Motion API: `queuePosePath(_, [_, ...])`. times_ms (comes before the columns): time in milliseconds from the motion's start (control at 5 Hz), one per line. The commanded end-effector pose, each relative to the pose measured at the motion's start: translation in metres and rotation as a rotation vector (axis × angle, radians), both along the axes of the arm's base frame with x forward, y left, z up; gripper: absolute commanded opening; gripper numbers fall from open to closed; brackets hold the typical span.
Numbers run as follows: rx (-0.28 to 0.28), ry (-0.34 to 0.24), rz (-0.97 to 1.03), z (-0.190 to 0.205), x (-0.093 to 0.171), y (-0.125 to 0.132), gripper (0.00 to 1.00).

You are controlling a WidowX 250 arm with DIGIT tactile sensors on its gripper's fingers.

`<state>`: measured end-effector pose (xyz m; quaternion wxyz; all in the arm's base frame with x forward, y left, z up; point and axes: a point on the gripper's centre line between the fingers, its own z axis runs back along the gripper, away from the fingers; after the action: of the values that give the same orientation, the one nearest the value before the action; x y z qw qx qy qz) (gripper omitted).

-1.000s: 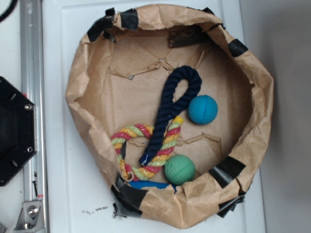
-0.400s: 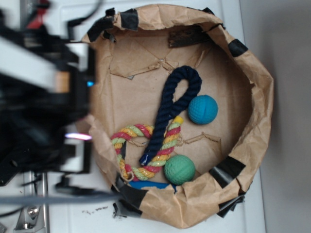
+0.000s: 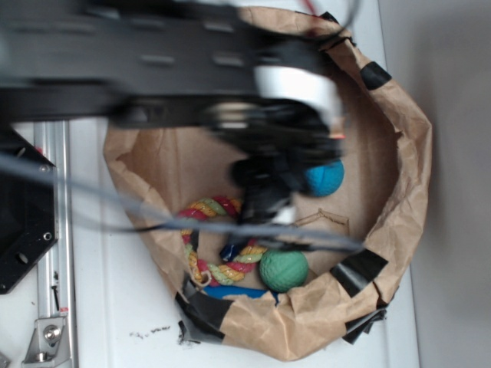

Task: Grab the blue ball.

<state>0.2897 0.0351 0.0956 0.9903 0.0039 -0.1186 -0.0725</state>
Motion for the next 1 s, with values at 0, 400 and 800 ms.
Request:
queuePosePath(0, [0.022,-0.018,-0.204,-0.059,0.042,-0.021,1.00])
queuePosePath(400, [0.038,-0.008,-0.253,-0.041,0.029,-0.036,0.00])
queuePosePath(800, [-0.049,-0.014,0.031,0.058,-0.013,-0.030,0.00])
